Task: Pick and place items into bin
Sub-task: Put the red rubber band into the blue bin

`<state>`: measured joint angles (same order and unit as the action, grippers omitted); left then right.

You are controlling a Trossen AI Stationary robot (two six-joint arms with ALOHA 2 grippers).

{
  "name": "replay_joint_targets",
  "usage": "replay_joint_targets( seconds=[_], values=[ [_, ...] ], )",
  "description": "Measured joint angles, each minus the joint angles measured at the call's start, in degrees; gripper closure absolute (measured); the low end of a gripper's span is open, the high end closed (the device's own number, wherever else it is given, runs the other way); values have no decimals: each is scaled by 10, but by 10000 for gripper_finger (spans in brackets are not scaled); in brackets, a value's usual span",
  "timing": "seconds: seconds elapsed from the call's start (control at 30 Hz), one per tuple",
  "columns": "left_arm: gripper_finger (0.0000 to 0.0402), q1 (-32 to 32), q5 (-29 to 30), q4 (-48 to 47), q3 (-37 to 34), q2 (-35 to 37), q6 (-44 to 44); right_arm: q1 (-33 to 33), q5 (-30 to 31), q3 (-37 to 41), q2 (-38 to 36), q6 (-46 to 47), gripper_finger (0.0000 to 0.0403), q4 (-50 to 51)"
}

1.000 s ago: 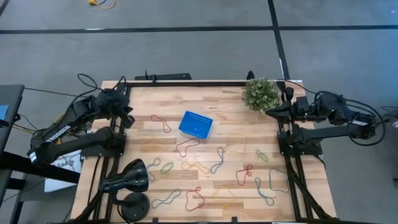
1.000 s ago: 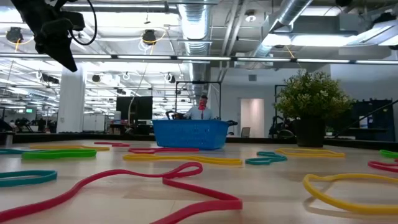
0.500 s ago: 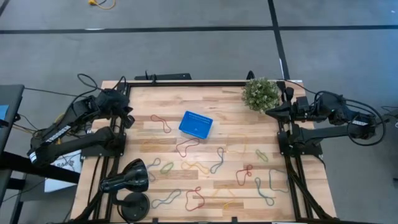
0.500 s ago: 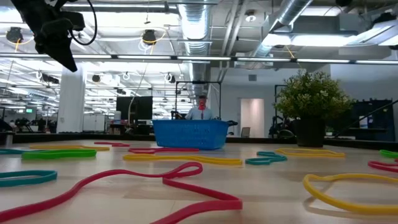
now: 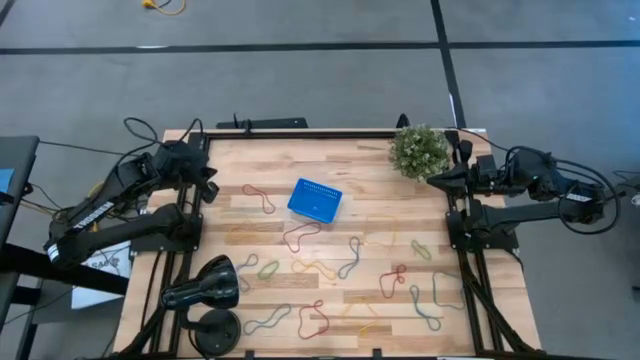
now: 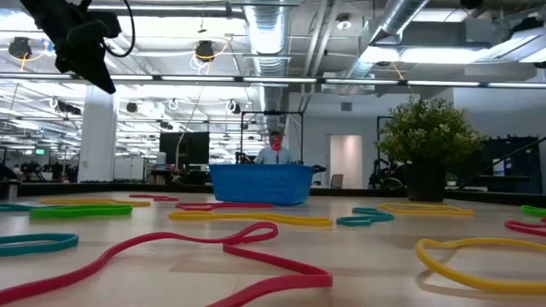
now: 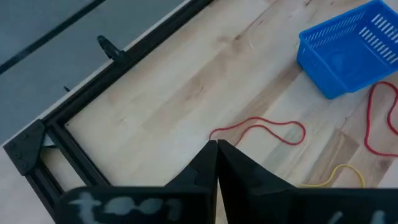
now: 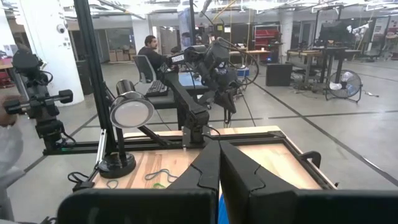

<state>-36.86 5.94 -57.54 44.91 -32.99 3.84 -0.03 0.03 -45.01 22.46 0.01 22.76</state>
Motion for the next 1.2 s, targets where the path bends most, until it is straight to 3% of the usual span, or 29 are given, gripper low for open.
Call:
replay_joint_targets(
  seconds=[0.3, 0.53, 0.67, 0.83, 0.97, 1.07, 1.2],
  values=[
    [401, 0, -5, 64, -9, 0, -30, 0, 0, 0, 0, 0, 403, 0],
    [401, 1, -187, 290, -40, -17, 73, 0, 0, 0, 0, -32, 403, 0],
    [401, 1, -247, 362, -48, -49, 44, 0, 0, 0, 0, -74, 403, 4],
    [401, 15, -239, 315, -48, -100, -55, 0, 0, 0, 0, -74, 403, 4],
    [395, 32, -168, 290, -49, -144, -143, 0, 0, 0, 0, -75, 403, 4],
    [373, 42, -113, 288, -49, -174, -167, 0, 0, 0, 0, -75, 403, 4],
    [327, 47, -82, 288, -49, -203, -201, 0, 0, 0, 0, -76, 403, 4]
  ],
)
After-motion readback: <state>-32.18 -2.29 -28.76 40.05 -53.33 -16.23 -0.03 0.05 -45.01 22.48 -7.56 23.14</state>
